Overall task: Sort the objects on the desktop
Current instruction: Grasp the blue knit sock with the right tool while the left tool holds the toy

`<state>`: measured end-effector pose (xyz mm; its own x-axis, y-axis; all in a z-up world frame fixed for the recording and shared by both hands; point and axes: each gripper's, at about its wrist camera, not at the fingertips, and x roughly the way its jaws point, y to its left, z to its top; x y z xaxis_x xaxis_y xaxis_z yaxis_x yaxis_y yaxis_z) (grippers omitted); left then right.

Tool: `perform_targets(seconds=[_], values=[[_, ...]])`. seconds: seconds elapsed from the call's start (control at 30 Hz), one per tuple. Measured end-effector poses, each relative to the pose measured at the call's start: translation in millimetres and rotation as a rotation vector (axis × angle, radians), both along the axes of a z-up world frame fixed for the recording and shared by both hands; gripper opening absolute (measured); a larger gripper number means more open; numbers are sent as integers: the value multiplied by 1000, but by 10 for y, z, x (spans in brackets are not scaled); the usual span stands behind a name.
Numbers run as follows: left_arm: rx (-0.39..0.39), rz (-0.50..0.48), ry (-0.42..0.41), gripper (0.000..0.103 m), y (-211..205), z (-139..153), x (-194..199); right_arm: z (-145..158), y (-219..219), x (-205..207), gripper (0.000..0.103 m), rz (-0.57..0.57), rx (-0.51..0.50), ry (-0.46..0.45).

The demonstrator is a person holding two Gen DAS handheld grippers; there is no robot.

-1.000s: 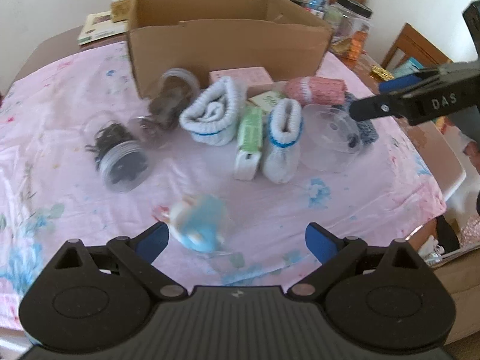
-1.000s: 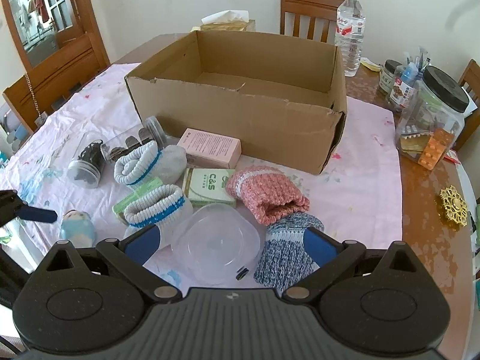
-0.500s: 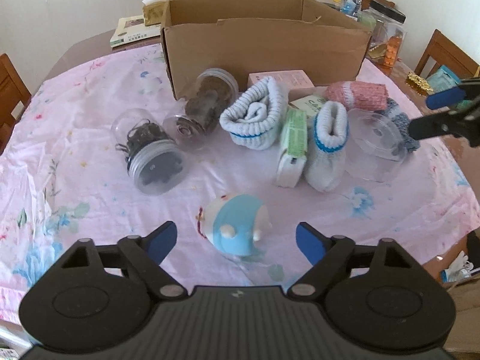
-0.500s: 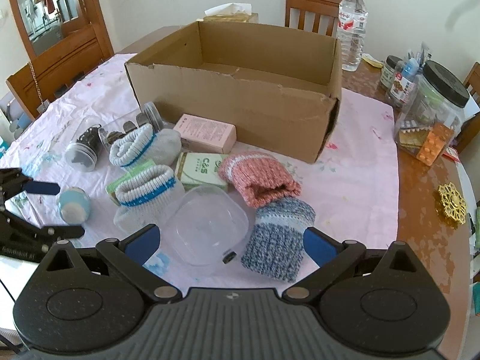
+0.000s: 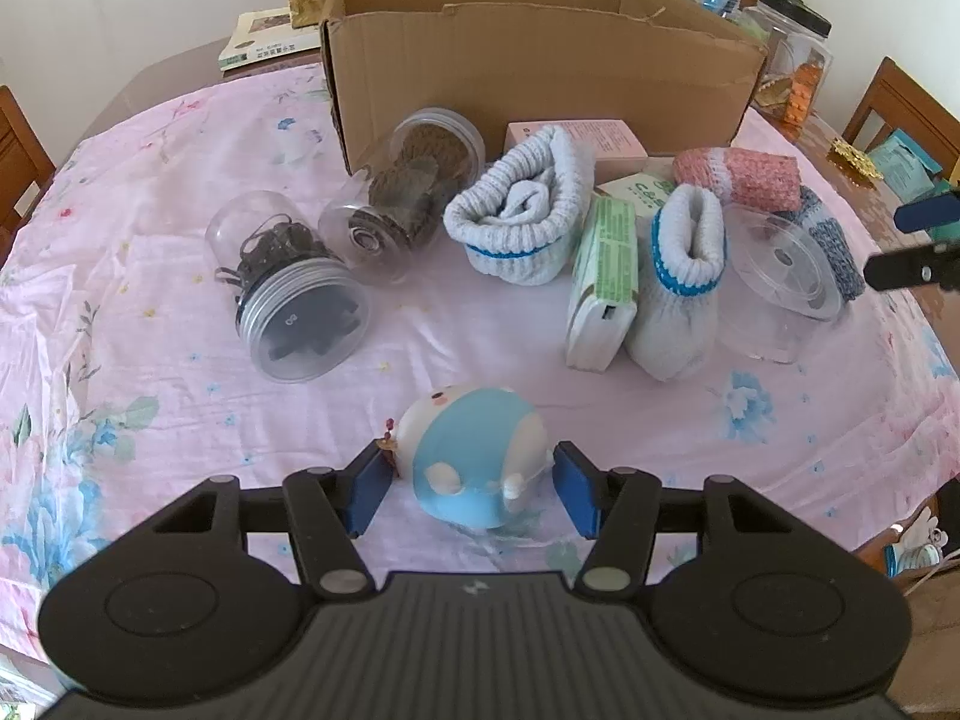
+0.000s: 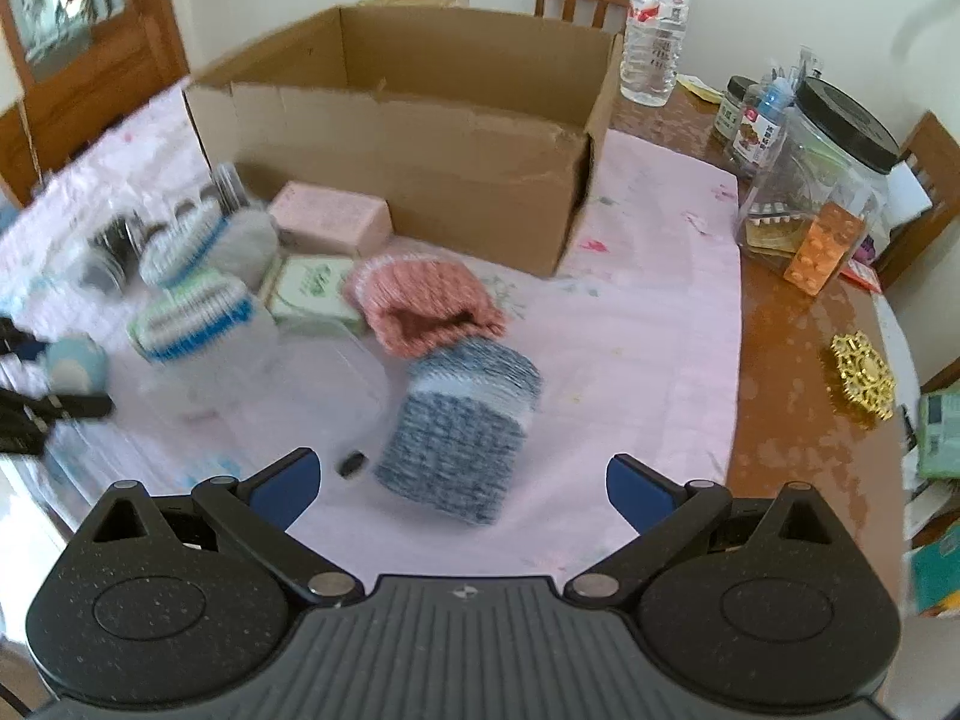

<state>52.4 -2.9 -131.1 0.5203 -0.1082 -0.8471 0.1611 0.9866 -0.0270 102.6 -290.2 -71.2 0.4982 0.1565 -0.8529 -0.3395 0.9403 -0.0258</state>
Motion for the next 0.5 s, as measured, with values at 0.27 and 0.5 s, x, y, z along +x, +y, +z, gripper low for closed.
perform_targets(seconds=[0.27,0.5], values=[[9,20,-1,58,-15,-4,16,-325,6,110,103,204,-163,4],[18,52,0,58,-36,-2,45,-441,30,274,103,352,-122,28]])
